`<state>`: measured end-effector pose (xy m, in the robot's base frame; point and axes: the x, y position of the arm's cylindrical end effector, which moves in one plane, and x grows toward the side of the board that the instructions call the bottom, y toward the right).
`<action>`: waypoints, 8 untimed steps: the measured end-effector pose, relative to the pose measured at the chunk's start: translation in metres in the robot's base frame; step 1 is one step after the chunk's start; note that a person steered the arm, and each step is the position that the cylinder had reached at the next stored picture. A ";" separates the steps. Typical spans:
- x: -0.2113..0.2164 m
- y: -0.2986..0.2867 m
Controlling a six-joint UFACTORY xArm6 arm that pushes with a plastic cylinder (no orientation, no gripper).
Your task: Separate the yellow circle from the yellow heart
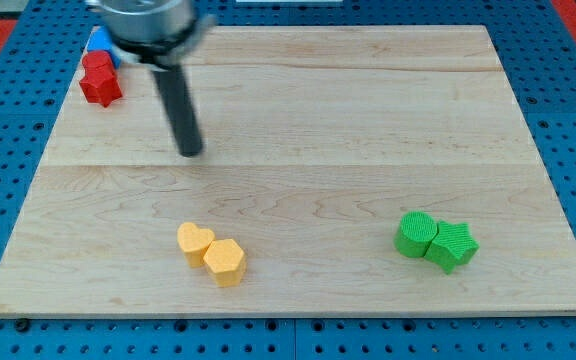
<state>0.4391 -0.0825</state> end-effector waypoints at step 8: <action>0.091 -0.106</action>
<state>0.5303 -0.1885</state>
